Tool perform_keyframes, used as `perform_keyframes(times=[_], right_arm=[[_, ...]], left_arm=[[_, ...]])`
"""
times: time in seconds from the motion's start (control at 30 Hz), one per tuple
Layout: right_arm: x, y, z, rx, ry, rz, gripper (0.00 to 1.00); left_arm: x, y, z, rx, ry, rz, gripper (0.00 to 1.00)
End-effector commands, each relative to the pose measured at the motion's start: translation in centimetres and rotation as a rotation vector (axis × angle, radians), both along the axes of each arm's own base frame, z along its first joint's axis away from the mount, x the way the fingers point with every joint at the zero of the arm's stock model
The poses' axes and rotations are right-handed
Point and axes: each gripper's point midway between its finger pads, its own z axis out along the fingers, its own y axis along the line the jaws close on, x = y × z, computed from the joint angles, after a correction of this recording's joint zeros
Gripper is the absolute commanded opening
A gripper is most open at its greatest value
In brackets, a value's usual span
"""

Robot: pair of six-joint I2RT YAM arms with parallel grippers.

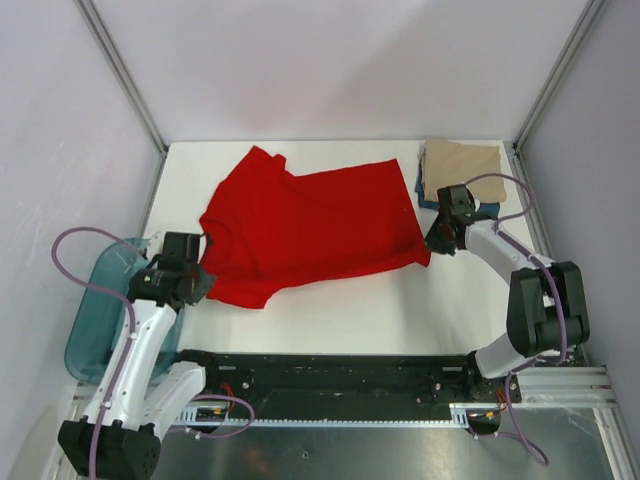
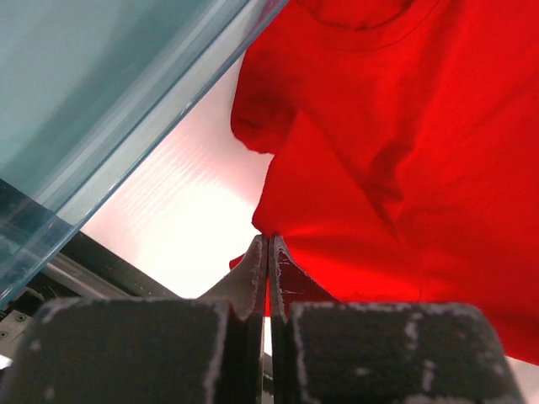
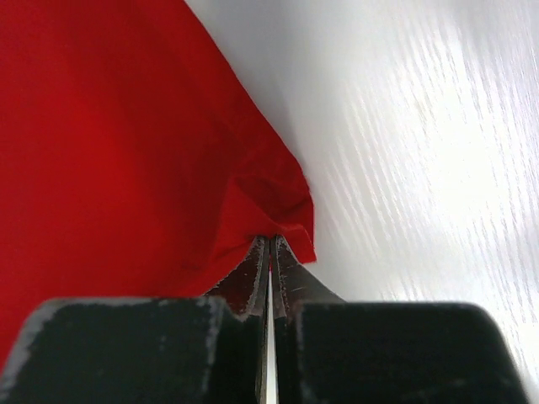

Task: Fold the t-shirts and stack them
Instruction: Fold the flattened tshirt in 1/3 of the way

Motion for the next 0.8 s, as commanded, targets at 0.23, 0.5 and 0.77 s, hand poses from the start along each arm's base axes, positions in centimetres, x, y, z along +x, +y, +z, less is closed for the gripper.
perform_keyframes(times=[0.23,0.5,0.77], right_arm=[[6.9,1.6,2.9,-0.045,-0.139,0.046,0.0],[9.8,2.0,1.6,-0.067,-0.13,0.068,0.0],[11.6,1.1,0.6,-0.062,-0.119,0.05,0.0]], left_arm=[[7.1,1.6,1.9,0.141,0.02,0.033,0.0],[12.9,1.3,0.7,0.18,0.067,0.005,0.0],[15.6,1.4,-0.9,0.204,0.101,0.008,0.0]])
